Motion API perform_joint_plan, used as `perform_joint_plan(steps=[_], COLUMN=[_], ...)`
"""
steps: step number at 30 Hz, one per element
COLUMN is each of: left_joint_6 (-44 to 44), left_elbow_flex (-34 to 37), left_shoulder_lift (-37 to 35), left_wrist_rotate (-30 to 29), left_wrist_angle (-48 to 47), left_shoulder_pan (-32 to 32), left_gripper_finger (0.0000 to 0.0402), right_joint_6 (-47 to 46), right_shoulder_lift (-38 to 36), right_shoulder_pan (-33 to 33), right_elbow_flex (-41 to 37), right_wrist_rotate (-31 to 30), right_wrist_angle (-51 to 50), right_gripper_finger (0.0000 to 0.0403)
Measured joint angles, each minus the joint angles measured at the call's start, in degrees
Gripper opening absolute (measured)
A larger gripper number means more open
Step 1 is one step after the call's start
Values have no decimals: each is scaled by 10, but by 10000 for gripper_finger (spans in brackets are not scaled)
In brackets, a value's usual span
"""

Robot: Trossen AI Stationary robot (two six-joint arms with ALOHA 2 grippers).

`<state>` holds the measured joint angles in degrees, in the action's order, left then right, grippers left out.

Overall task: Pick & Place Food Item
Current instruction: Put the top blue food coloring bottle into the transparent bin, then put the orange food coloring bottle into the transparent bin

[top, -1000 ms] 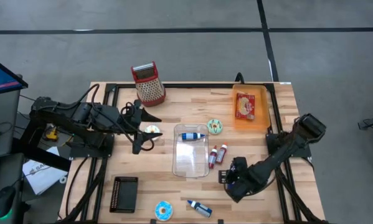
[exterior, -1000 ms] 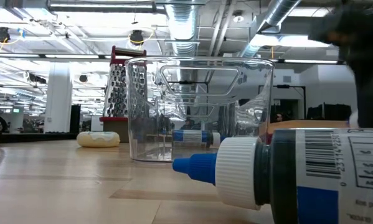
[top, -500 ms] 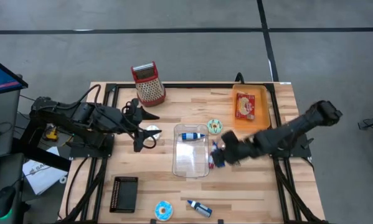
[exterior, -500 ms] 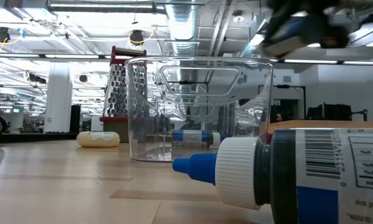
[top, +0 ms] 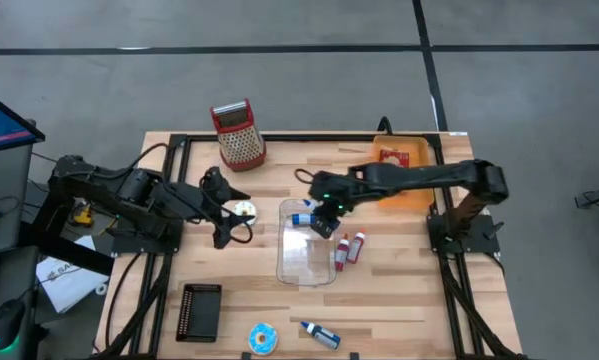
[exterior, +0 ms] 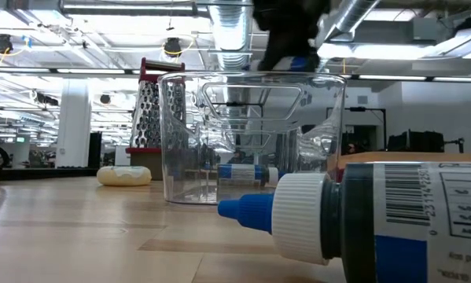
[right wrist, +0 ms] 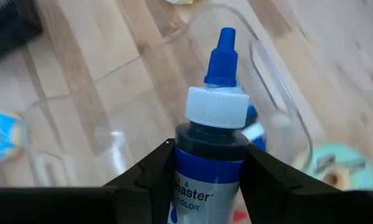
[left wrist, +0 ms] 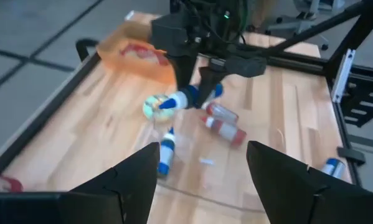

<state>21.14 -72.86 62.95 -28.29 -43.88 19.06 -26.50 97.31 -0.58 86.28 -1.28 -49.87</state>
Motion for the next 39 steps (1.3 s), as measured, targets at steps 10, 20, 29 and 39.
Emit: perform_joint_plan(steps=[10,20,29,39], left_joint_6=[110,188,195,188], left_elbow_flex=[74,130,133,133], left_shoulder_lift=[0,0,0,0], left_wrist_rotate=[-6,-13,-23,-22], left_wrist_angle=[-12,0,16,21], left_shoulder_pan=[53,89,99,99], left_gripper_finger=[237,237,237,237], right_joint_6=[113,140,154,66], right_shoulder_lift=[125,177,180,162], right_shoulder_pan=[-9,-6,1,3], right_elbow_flex=[52,52,52,51], right_wrist_rotate=[19,29,12,11], right_wrist_angle=[-2,27,21,-3], right_gripper_finger=[148,148,183,210])
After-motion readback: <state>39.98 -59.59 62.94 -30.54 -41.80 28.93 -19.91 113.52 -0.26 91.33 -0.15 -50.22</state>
